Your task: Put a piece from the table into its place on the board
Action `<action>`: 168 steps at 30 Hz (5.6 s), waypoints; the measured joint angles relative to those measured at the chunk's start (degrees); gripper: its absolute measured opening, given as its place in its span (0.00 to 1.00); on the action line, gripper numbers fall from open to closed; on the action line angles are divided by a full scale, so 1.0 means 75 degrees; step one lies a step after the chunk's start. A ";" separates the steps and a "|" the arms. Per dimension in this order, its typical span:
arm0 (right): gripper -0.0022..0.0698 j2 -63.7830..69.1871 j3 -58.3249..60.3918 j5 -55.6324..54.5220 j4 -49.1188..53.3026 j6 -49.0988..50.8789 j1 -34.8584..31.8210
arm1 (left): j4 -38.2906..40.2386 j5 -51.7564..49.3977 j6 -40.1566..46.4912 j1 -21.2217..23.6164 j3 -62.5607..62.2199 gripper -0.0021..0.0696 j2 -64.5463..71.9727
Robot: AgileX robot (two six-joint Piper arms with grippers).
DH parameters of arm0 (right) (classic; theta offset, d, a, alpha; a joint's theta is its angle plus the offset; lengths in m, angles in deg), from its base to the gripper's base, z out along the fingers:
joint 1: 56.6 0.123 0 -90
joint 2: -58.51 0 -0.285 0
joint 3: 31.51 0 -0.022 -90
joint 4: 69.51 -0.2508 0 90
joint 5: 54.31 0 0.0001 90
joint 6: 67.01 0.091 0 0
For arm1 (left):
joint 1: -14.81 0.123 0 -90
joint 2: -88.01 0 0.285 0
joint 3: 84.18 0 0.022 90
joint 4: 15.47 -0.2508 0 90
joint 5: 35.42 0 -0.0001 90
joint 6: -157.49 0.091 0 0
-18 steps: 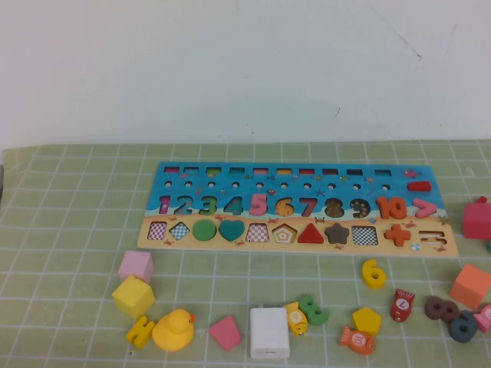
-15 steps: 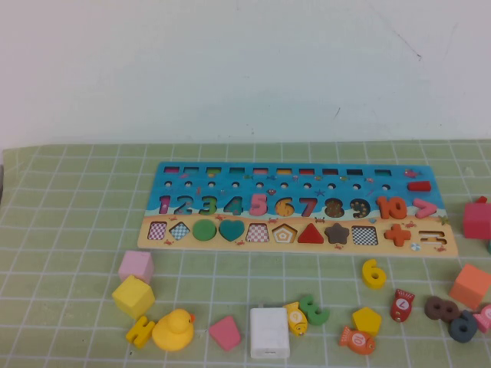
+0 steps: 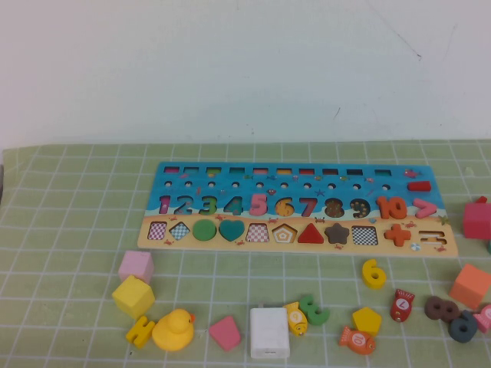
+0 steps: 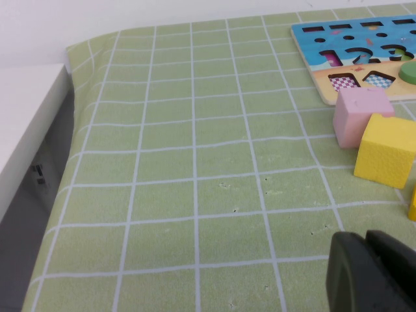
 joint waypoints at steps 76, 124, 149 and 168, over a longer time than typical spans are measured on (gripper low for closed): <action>0.03 0.7739 -0.6194 0.2982 -0.2477 -0.1217 0.0000 | -0.0013 -0.0013 -0.0082 0.0000 0.0000 0.03 0.0000; 0.56 1.5072 -1.0737 0.3636 0.0013 0.0353 0.3875 | -0.0013 -0.0013 -0.0082 0.0000 0.0000 0.03 0.0000; 0.51 1.5248 -1.0737 0.3727 0.0090 0.0337 0.3887 | -0.0013 -0.0013 -0.0082 0.0000 0.0000 0.03 0.0000; 0.42 1.5310 -1.2423 0.4548 -0.0159 0.0337 0.3887 | -0.0013 -0.0013 -0.0003 0.0000 0.0000 0.03 0.0000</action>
